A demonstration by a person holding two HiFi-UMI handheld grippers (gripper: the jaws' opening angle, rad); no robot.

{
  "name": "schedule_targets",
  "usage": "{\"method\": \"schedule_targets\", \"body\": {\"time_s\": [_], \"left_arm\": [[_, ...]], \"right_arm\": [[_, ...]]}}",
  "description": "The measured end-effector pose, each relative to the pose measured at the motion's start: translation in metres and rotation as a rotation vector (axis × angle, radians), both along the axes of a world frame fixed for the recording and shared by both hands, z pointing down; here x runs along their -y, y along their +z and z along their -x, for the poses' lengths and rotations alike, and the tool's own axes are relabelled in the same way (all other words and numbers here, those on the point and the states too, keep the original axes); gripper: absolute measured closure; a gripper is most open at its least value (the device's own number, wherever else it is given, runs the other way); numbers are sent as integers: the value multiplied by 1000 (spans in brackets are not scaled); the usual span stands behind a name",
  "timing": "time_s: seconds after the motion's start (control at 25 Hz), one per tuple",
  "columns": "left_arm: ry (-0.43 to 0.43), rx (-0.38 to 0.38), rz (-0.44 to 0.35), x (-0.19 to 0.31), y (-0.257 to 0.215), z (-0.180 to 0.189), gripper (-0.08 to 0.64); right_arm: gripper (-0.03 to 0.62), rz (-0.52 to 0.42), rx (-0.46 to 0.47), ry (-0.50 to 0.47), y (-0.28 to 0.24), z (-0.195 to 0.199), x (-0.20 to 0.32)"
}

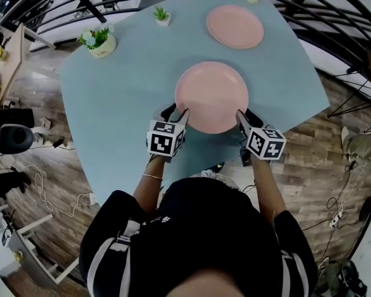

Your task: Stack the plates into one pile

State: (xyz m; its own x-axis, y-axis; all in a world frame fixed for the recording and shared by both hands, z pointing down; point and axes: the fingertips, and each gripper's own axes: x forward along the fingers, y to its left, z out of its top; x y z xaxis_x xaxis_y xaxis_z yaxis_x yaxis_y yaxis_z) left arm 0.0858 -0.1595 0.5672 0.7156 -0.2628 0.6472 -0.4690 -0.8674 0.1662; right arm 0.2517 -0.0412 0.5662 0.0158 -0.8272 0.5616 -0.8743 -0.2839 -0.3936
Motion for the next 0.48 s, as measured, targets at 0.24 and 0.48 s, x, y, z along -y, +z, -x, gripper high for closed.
{"method": "schedule_targets", "body": {"time_s": [0.24,0.48], "left_arm": [[-24,40,5,-2,13,1,393],[-30,69,-23,2,17,0,393]], "right_arm": [[457,2,-2,-22,7,-1,2],[449,6,-29,-43,9,-3,6]]}}
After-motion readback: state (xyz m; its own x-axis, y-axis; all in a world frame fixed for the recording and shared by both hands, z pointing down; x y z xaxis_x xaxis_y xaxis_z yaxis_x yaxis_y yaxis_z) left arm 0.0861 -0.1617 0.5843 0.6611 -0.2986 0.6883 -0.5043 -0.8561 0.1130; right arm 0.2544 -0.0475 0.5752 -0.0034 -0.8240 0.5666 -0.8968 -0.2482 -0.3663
